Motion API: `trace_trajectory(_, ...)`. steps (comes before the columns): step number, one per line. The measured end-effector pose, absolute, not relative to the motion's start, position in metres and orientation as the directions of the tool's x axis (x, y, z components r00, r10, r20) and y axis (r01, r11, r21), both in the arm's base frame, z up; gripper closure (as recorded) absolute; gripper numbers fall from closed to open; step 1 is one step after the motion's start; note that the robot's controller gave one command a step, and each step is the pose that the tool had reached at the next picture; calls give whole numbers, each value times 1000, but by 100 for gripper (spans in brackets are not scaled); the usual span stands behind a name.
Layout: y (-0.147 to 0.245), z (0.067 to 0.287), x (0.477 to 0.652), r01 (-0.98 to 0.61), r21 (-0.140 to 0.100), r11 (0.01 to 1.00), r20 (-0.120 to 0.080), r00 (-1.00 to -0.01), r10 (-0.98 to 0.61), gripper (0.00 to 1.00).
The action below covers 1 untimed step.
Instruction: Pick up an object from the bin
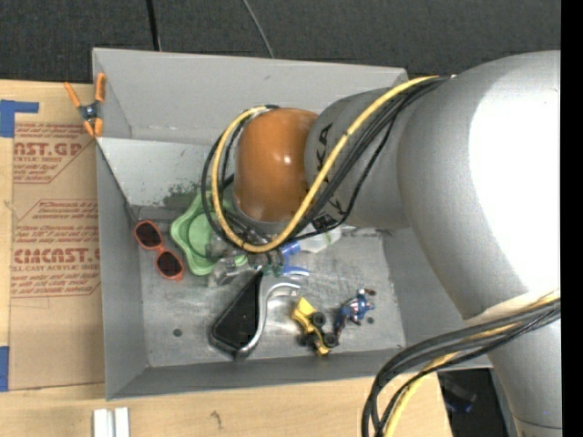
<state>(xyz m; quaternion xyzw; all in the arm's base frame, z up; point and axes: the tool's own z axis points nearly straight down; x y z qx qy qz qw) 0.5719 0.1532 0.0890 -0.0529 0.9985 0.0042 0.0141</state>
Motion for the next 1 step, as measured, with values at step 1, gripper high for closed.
trace_trajectory(1,153,89,572,-106,7,994,-29,-994,-106,100)
